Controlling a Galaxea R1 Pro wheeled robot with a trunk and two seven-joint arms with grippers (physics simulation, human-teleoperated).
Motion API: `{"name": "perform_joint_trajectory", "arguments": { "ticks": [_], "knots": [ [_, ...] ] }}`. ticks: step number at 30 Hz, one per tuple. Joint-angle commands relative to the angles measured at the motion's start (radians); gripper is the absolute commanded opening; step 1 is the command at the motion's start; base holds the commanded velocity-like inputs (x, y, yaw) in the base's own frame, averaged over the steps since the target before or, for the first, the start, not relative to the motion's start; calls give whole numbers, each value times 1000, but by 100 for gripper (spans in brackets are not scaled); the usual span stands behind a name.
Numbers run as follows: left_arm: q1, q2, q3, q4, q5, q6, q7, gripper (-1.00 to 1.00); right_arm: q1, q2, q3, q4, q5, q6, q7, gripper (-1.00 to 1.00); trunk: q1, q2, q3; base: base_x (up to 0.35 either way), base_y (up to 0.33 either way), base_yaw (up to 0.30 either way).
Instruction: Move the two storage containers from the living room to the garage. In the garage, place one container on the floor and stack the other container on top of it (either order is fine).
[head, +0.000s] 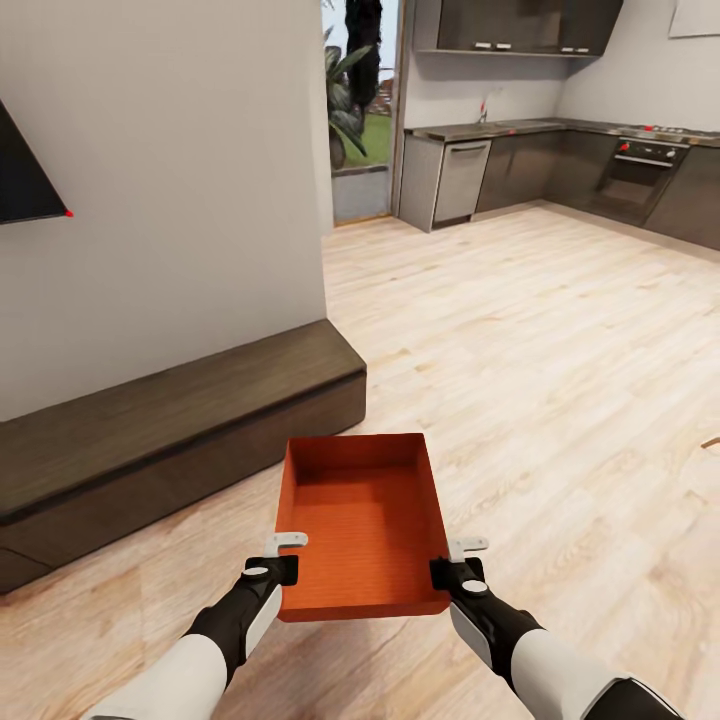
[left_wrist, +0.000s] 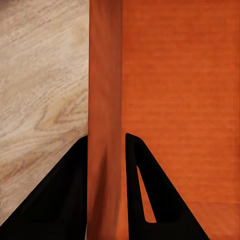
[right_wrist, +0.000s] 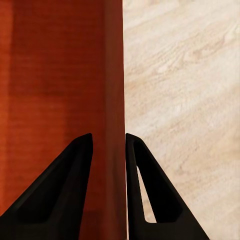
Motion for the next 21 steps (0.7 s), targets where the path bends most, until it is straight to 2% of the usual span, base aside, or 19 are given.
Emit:
{"name": "perform_joint_trajectory", "arguments": {
  "ticks": [1, 21],
  "knots": [
    [-1, 13, -9, -5, 0, 6, 10, -100, -1, -9, 26, 51, -24, -1, -10, -100, -4, 7, 3, 0, 0, 0],
    [-1, 13, -9, -5, 0, 6, 12, -100, -1, -9, 25, 51, -24, -2, -10, -100, -81, 147, 65, 0, 0, 0]
  ]
}}
